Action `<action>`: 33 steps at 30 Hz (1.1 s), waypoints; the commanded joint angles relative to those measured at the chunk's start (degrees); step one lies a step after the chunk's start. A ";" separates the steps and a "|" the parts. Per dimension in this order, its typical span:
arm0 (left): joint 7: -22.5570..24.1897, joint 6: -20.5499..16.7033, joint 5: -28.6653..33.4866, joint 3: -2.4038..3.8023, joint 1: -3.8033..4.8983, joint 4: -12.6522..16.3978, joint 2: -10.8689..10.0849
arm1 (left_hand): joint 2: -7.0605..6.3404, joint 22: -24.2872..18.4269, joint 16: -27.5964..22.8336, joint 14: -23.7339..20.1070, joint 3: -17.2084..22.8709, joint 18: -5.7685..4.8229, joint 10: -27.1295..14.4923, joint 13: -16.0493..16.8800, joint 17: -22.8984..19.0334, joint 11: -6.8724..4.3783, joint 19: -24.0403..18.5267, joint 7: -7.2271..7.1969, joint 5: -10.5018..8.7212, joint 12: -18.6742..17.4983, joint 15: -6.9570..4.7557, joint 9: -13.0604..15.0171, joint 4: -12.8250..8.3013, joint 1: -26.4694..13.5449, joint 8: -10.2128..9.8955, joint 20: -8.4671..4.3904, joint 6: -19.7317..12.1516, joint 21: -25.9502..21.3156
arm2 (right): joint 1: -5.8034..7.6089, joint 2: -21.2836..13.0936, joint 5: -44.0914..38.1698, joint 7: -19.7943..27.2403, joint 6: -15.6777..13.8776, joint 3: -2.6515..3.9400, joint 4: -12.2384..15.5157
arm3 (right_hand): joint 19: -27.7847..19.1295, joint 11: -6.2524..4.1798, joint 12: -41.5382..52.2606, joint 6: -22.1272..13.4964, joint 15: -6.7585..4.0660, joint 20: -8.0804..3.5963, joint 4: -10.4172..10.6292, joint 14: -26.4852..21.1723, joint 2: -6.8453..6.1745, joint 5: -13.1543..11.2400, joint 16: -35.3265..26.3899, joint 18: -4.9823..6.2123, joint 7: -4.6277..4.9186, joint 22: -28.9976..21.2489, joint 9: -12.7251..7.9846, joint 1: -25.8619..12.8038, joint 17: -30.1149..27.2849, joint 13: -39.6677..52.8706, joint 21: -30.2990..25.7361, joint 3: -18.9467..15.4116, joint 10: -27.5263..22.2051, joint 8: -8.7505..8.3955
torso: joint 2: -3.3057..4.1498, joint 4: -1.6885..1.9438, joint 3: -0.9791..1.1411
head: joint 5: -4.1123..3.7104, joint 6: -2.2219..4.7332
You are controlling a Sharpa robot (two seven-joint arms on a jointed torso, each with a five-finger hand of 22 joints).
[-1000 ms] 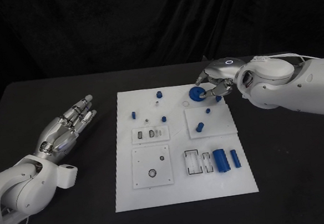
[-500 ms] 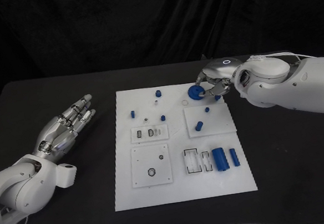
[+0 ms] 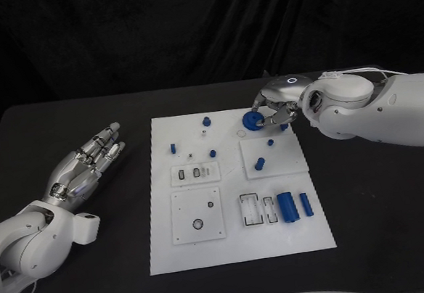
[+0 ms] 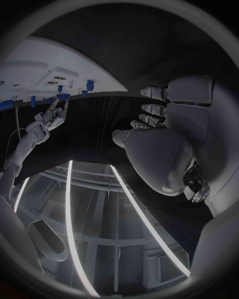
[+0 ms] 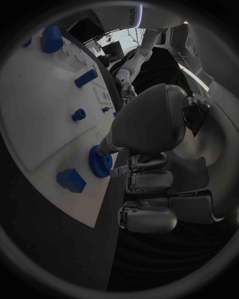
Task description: Assemble the parts on the task board
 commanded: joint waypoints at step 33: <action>9.52 1.01 -0.05 0.04 0.09 0.04 -0.32 | -0.11 -0.07 -0.21 -0.02 1.04 0.14 0.00 -0.06 -0.05 0.68 -0.04 1.08 0.18 -0.26 0.74 0.08 -0.07 0.57 0.11 0.88 0.18 -0.20 | 2.09 -1.81 -0.90 -0.95 -4.44 -0.25 6.41 | 0.82 -2.23 0.15 5.78 -2.01 -1.90 -1.30 5.99 -0.27 9.77 0.16 -0.59 -2.37 8.57 6.41 -0.78 14.80 15.10 0.39 1.89 6.05 4.33 | 0.01 0.01 -0.03 | 0.44 -0.13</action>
